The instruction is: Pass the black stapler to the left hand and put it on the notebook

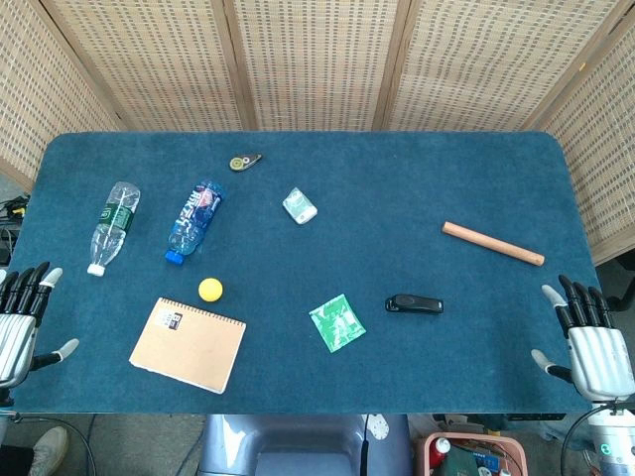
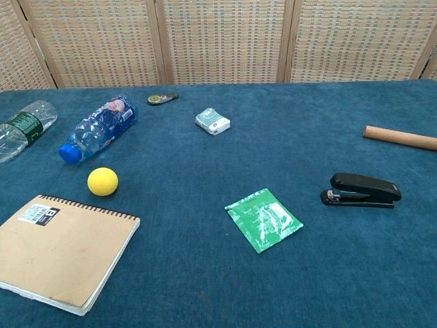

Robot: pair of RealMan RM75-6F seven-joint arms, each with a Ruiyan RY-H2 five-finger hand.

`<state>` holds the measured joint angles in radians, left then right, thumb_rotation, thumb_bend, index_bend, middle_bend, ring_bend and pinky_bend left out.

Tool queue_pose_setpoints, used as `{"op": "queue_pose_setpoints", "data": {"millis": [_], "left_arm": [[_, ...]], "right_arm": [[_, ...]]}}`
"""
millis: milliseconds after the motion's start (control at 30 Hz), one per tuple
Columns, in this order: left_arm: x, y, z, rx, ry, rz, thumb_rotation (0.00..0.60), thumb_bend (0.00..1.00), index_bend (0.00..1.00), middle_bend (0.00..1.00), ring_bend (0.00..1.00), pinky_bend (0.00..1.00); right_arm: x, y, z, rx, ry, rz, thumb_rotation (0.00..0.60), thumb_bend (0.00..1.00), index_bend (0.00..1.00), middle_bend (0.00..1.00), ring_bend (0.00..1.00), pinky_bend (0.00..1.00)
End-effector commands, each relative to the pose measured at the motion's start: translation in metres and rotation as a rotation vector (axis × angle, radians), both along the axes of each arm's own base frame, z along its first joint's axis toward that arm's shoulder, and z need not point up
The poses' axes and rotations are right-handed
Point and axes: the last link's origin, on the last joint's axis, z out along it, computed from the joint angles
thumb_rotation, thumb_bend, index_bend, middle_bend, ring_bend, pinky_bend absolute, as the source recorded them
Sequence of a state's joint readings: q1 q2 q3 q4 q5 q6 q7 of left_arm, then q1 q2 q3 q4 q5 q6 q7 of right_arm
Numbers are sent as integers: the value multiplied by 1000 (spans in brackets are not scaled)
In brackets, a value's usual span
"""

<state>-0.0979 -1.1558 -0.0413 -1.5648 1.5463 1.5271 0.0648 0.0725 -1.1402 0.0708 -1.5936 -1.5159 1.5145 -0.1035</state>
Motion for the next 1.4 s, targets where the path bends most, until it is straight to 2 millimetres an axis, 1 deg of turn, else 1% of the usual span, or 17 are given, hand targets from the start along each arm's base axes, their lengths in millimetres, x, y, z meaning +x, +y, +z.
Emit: {"op": "queue_pose_setpoints", "data": {"millis": [33,267,300,400,567,600,700,733,800,933,1067,1200,1300,1367,1400], "left_arm": [[-1,0,0,-1,3,4,600,41,0,0,0,0],[0,-1,0,6,0,4,600,41,0,0,0,0],[0,0,1,8,2,2,600,41,0,0,0,0],[0,1,0,12,4,2,600,42,0,0,0,0],[0,4,-1,15,13,14,600,41,0,0,0,0],[0,6,-2,18,22,13,600,41,0,0,0,0],[0,7,-3,22,29,20,600,41,0,0,0,0],[0,8,-4,21,31,23,600,41,0,0,0,0],[0,9,-6,22,42,26,600,41,0,0,0,0],[-4,14,-11,10,59,50,600,41,0,0,0,0],[-6,16,-13,8,66,57,600,41,0,0,0,0],[-6,17,-13,6,62,61,600,41,0,0,0,0],[-5,18,-13,8,60,61,600,41,0,0,0,0],[-5,18,-13,7,60,62,600,41,0,0,0,0],[-5,18,-13,5,59,64,600,41,0,0,0,0]], "right_arm": [[0,0,-1,4,1,2,600,0,0,0,0,0],[4,-4,-9,62,-51,13,600,0,0,0,0,0],[6,-7,-12,78,-66,23,600,0,0,0,0,0],[16,-24,-26,162,-104,74,600,0,0,0,0,0],[35,-58,-64,340,-124,113,600,0,0,0,0,0],[39,-66,-74,374,-126,118,600,0,0,0,0,0],[47,-82,-96,423,-113,127,600,0,0,0,0,0],[50,-90,-107,443,-101,127,600,0,0,0,0,0],[53,-99,-119,456,-87,125,600,0,0,0,0,1],[59,-116,-141,469,-76,113,600,0,0,5,0,59],[63,-121,-152,479,-62,112,600,0,11,34,0,116],[65,-130,-159,472,-30,115,600,14,72,90,13,146],[64,-137,-162,457,-8,107,600,41,132,154,62,198],[63,-139,-163,454,4,101,600,61,182,210,111,246],[60,-142,-163,454,21,92,600,86,223,252,154,291]]}}
